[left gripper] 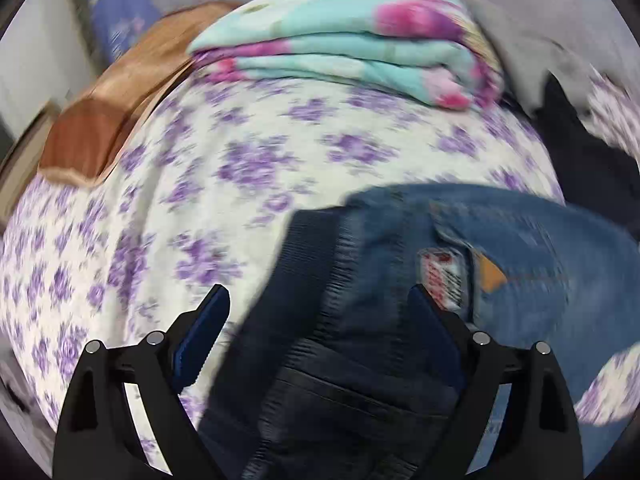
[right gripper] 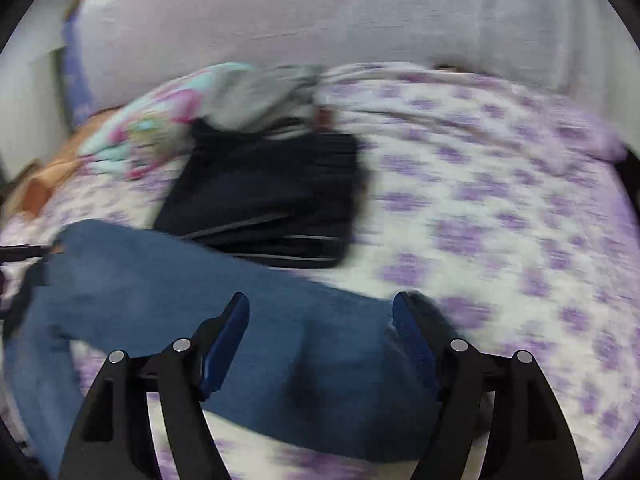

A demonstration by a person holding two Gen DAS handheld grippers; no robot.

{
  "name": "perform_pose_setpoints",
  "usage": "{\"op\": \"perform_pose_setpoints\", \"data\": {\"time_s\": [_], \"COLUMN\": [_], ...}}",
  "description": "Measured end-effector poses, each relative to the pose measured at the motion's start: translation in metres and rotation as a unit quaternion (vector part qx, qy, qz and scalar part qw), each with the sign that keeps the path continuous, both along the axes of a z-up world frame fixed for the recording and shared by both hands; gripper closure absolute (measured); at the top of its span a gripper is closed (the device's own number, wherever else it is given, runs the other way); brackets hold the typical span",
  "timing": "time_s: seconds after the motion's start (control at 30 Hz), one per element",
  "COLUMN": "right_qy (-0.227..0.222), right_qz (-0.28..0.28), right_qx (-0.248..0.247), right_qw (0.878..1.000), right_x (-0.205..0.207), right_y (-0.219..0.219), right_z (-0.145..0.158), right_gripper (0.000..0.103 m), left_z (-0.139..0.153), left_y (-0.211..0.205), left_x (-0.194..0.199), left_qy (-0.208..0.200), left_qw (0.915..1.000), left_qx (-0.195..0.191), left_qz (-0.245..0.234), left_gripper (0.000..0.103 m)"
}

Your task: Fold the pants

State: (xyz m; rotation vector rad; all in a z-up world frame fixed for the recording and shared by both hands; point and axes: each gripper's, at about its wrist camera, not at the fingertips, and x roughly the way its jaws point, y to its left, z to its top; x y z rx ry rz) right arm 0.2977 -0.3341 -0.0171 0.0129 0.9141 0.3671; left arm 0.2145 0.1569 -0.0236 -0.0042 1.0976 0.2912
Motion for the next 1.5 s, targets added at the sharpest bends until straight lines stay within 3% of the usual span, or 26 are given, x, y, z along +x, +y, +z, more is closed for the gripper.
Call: {"op": "perform_pose_setpoints", "data": {"time_s": [0.07,0.13,0.23,0.3,0.37,0.47,0.53,0.63,0.73,0.87,1.03,1.2,1.3,1.37,1.43,1.5], "right_qy": [0.015,0.011,0.031,0.040,0.050,0.041,0.030,0.022,0.007,-0.043,-0.031,-0.016,0.008,0.008,-0.014,-0.023], "right_qz": [0.036,0.076,0.080,0.055,0.026,-0.122,-0.151,-0.105,-0.040,0.024,0.033,0.006,0.075,0.102,0.171,0.207], "right_qx": [0.008,-0.001,-0.075,-0.142,-0.106,-0.166,-0.144,-0.064,-0.025,-0.059,-0.074,-0.094,-0.089,-0.100,-0.125,-0.146], "right_qw": [0.999,0.997,0.993,0.988,0.993,0.978,0.978,0.992,0.999,0.997,0.996,0.995,0.993,0.990,0.977,0.967], "right_x": [0.002,0.002,0.016,0.026,0.033,0.031,0.018,-0.010,-0.043,-0.091,-0.097,-0.060,-0.028,-0.018,-0.008,0.004], "right_y": [0.034,0.069,0.094,0.081,0.037,-0.036,-0.061,-0.047,-0.004,0.049,0.059,0.050,0.072,0.091,0.130,0.160], "right_z": [-0.003,-0.009,-0.040,-0.064,-0.066,-0.049,-0.033,-0.008,0.016,0.037,0.029,0.019,0.010,0.005,-0.002,-0.012], "right_gripper": [0.028,0.028,0.026,0.022,0.021,0.015,0.015,0.015,0.009,0.004,0.004,0.004,0.004,0.005,0.009,0.025], "left_z": [-0.012,-0.027,-0.033,-0.035,-0.032,-0.015,0.005,0.032,0.052,0.066,0.059,0.048,0.030,0.021,0.010,-0.005], "left_y": [-0.014,-0.012,0.007,0.019,0.025,0.010,-0.006,-0.042,-0.084,-0.129,-0.142,-0.102,-0.060,-0.039,-0.016,-0.003], "left_x": [-0.001,-0.003,-0.013,-0.019,-0.023,-0.027,-0.031,-0.029,-0.032,-0.056,-0.077,-0.059,-0.034,-0.027,-0.028,-0.034], "left_qy": [0.014,0.025,0.003,0.002,0.001,-0.005,-0.032,-0.075,-0.109,-0.130,-0.117,-0.088,-0.053,-0.035,-0.024,-0.011], "left_qw": [0.9995,0.9994,0.9998,0.9993,0.9984,0.9999,0.9989,0.9966,0.9918,0.9848,0.9836,0.9891,0.9963,0.9974,0.9993,0.9998], "left_qx": [0.025,0.023,0.002,-0.029,-0.050,0.003,0.033,0.003,-0.016,-0.045,-0.073,-0.052,0.026,0.051,0.022,-0.015], "left_qz": [-0.012,-0.004,0.022,0.023,0.027,0.013,0.009,-0.034,-0.065,-0.105,-0.117,-0.106,-0.062,-0.036,-0.019,-0.008], "left_gripper": [0.015,0.013,0.006,0.004,0.004,0.006,0.007,0.007,0.007,0.005,0.005,0.005,0.005,0.005,0.005,0.005]}}
